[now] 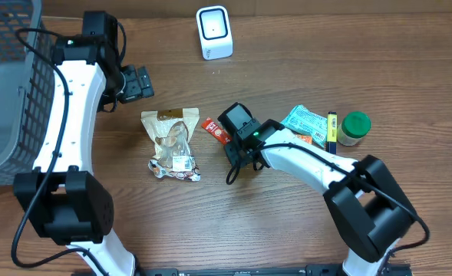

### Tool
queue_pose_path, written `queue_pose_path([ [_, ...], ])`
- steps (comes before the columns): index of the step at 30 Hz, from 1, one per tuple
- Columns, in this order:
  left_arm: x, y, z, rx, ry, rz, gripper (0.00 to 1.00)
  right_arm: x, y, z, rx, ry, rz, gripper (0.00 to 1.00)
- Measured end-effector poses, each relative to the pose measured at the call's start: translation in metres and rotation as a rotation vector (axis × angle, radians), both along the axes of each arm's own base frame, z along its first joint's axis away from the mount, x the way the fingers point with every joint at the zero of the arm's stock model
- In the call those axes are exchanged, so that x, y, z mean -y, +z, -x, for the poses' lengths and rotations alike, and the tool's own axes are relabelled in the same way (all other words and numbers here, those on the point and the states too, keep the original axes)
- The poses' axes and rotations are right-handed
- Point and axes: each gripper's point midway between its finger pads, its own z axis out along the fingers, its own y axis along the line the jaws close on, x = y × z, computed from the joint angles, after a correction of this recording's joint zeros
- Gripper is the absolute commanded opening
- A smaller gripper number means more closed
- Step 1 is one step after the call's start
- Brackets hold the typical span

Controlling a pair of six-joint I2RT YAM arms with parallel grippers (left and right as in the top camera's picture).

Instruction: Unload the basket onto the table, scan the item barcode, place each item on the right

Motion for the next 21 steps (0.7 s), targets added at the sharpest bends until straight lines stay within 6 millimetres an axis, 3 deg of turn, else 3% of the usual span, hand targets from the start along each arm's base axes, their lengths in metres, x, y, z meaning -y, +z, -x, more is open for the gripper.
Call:
queue_pose_path([
  [12, -0.006, -0.049, -0.001, -0.122, 0.014, 0.001, 1.0, -0.002, -0.009, -0.001, -0.003, 0.043, 0.01, 0.41],
  [17, -0.017, -0.052, -0.003, -0.118, 0.042, 0.003, 1.0, -0.006, -0.011, -0.006, 0.02, 0.063, 0.001, 0.41],
  [21, -0.022, -0.052, -0.003, -0.116, 0.052, 0.003, 1.0, -0.007, -0.011, -0.008, 0.027, 0.071, 0.0, 0.47],
])
